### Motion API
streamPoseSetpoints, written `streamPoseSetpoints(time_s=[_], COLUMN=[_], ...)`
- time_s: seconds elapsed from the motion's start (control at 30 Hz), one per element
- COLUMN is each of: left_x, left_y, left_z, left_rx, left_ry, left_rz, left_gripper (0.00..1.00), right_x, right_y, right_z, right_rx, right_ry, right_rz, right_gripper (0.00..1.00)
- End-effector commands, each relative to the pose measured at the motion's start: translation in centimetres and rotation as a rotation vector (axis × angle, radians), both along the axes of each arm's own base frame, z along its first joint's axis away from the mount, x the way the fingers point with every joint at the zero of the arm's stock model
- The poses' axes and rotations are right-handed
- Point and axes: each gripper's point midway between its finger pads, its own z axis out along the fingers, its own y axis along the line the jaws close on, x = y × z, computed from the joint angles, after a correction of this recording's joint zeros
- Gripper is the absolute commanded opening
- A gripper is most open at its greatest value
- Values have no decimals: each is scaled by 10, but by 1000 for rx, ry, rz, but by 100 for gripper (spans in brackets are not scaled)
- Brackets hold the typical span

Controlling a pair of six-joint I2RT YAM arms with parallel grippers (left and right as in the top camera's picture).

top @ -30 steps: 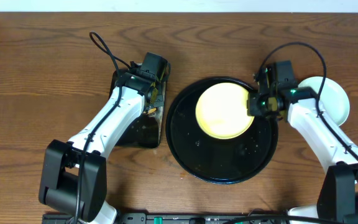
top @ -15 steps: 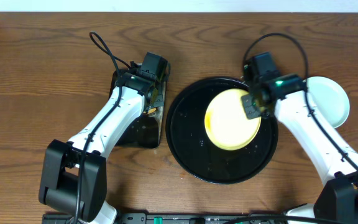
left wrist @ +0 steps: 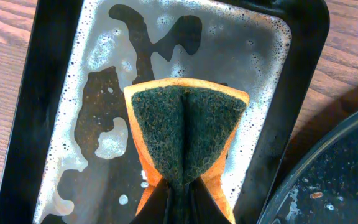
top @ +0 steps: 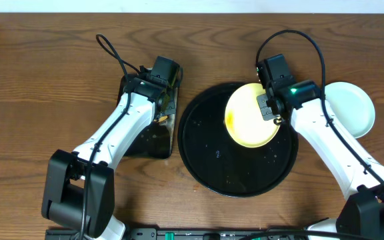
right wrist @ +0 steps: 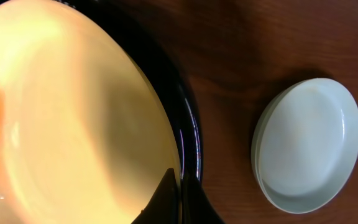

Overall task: Clean dirty plates on tray and stack at the side
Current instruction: 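Lift the yellow plate with right gripper and stack it on mint plates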

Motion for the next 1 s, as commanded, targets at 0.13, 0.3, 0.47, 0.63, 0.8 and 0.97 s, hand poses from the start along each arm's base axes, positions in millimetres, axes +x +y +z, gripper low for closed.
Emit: streamPoseSetpoints(time_s=[0.13, 0.3, 0.47, 0.63, 0.8, 0.97], left_x=[2, 2, 2, 2, 2, 2], left_y=[0, 0, 0, 0, 0, 0], left_z=[4, 4, 4, 4, 4, 4], left_rx=[-1, -1, -1, -1, -1, -1], left_ry=[-10, -11, -11, -11, -11, -10], left_rz=[-3, -3, -3, -3, -3, -3], left_gripper=[8, 8, 8, 8, 8, 8], right_x=[6, 13, 15, 13, 10, 10], right_y=[5, -5, 0, 12, 13, 12], right_z=[28, 74, 114, 128, 143, 157], right_rx=[-83, -192, -310, -429, -507, -544], right_ry=[-90, -265, -385, -407, -461, -517], right_rz=[30, -5, 64, 155, 124, 77], right_gripper=[1, 1, 1, 1, 1, 1])
